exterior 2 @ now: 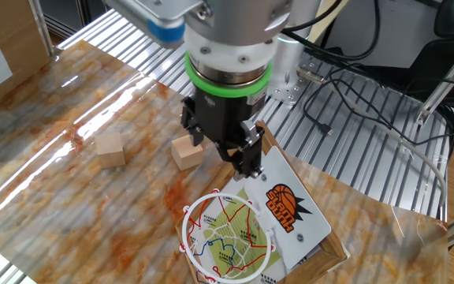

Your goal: Grab a basketball, release it and shoot it into the basket

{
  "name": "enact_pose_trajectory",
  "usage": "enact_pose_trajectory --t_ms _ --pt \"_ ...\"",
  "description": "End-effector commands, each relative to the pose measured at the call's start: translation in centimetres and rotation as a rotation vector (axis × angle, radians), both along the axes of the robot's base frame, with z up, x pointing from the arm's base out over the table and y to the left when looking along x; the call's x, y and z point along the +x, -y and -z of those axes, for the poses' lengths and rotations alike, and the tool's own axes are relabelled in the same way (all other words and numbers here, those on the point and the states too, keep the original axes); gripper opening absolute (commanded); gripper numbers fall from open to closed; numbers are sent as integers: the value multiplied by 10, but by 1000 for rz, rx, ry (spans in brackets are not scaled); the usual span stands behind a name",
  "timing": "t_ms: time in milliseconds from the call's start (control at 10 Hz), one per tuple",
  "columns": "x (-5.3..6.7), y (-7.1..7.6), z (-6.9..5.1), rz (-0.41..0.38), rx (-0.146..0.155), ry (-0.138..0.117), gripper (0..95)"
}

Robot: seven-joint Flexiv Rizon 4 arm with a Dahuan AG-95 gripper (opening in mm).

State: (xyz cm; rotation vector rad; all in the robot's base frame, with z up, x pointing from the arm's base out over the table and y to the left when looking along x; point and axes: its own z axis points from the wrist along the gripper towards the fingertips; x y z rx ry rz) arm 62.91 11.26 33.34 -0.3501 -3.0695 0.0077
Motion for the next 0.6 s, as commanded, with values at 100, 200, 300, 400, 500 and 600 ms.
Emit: enact_pose_trajectory --t_ms 100,200,300,400,500,600 --pt "-2 -2 1 4 5 -6 760" --pt "-2 -2 1 0 3 -6 760" --pt "-4 -1 1 -5 5 -7 760" --pt "-10 0 1 -19 8 -6 760" --pt "-16 3 2 -43 9 4 760" --pt "-22 6 2 -75 -4 11 760"
